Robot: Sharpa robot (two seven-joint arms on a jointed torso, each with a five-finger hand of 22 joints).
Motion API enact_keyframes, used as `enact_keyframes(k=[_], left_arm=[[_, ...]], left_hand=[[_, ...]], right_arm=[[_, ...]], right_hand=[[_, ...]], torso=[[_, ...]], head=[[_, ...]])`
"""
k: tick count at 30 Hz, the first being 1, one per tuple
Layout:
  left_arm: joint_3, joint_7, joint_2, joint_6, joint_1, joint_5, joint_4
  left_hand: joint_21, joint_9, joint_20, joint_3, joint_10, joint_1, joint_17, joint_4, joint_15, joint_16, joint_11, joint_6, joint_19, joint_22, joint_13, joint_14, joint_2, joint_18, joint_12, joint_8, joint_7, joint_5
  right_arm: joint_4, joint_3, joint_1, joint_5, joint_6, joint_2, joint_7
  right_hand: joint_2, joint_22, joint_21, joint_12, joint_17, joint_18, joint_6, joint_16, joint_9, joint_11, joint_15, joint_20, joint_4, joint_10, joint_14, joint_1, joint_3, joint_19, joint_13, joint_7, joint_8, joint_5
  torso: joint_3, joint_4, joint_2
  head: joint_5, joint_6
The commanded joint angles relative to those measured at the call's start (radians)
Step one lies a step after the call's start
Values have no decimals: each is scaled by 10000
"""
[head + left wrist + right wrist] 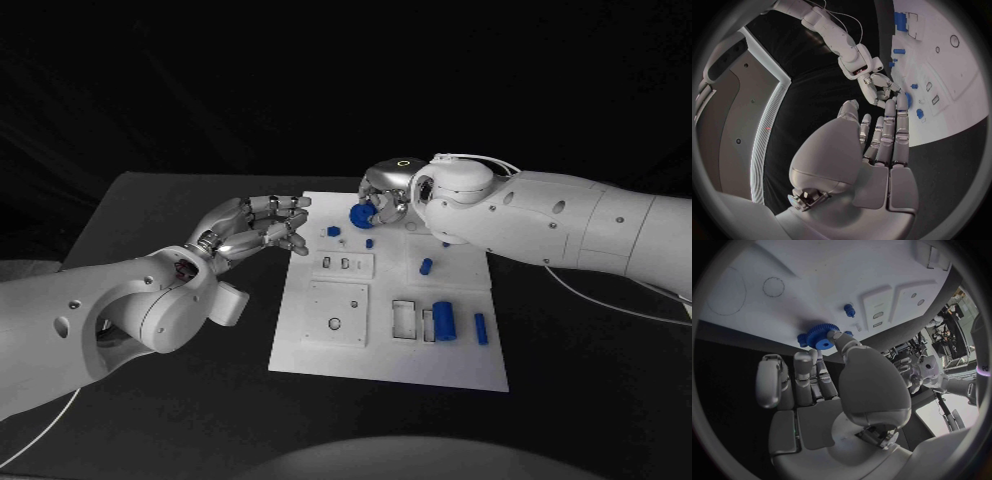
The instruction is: Assemble the parts on the task board
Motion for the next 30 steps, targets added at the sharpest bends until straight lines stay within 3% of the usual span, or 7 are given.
enact_keyframes(k=[1,5,14,18,21,26,30], left_arm=[[6,35,13,135,2,-40,24],[6,31,19,143,2,-40,19],[6,19,7,145,2,-40,20],[6,16,5,147,2,-40,20],[6,14,5,149,2,-40,16],[6,24,-13,156,1,-40,14],[6,35,-52,132,1,-40,27]], left_hand=[[-55,12,9,3,-44,63,-12,-4,2,45,27,18,-72,-12,-15,-88,54,56,56,57,40,42],[-55,12,9,3,-44,63,-12,-4,2,45,27,18,-72,-12,-15,-88,54,56,56,57,40,42],[-55,12,9,3,-44,63,-12,-4,2,45,27,18,-72,-12,-15,-88,54,56,56,57,40,42],[-51,9,13,2,-48,75,-25,-5,4,53,36,8,-79,-10,-22,-91,47,58,76,68,40,45],[-51,8,14,1,-49,77,-28,-5,5,55,38,6,-80,-10,-24,-92,46,59,80,70,40,46],[-51,8,14,1,-49,77,-28,-5,5,55,38,6,-80,-10,-24,-92,46,59,80,70,40,46],[-51,8,14,1,-49,77,-28,-5,5,55,38,6,-80,-10,-24,-92,46,59,80,70,40,46]], right_arm=[[-8,-9,-24,-144,342,5,-61],[-13,-9,-29,-136,372,3,-106],[-14,-9,-39,-115,335,-46,-125],[11,-9,-43,-63,37,-95,47],[32,-10,-45,-6,-143,-133,155],[220,-10,-44,153,-762,-377,511],[709,-10,28,398,-1496,-951,949]], right_hand=[[-94,1615,-83,-52,-13,54,-230,-60,-207,80,9,52,17,-22,-100,-88,101,-62,19,46,-234,-111],[-135,1635,-113,-62,-34,56,-686,-65,-493,92,15,66,-1,-34,-121,-96,189,-68,45,104,-597,-169],[-157,1656,-170,-100,-70,65,-1275,-77,-858,124,54,91,-54,-119,-165,-89,236,-91,81,125,-630,-265],[-134,1694,-173,-60,-24,59,-1942,-43,-1180,137,71,118,-41,-120,-142,-152,146,-65,143,-265,-621,-688],[-112,1720,-153,-18,14,53,-2130,-18,-1307,131,63,118,-16,-93,-112,-189,62,-32,180,-398,-609,-1047],[-37,1755,-130,116,54,44,-1921,10,-1418,80,27,93,63,90,-56,-243,-92,20,244,-418,-514,-1518],[66,1757,-169,216,-50,47,-1487,-49,-1478,-25,-15,52,213,464,-69,-284,-233,23,220,-369,-395,-2016]], torso=[[1,1,-1],[0,0,-4],[-4,4,-2],[-2,6,-1],[-4,4,-5],[-2,-3,0],[-13,-9,-2]], head=[[-12,-19],[-19,-25],[-18,-42],[-18,-38],[-15,-42],[-9,-6],[30,9]])
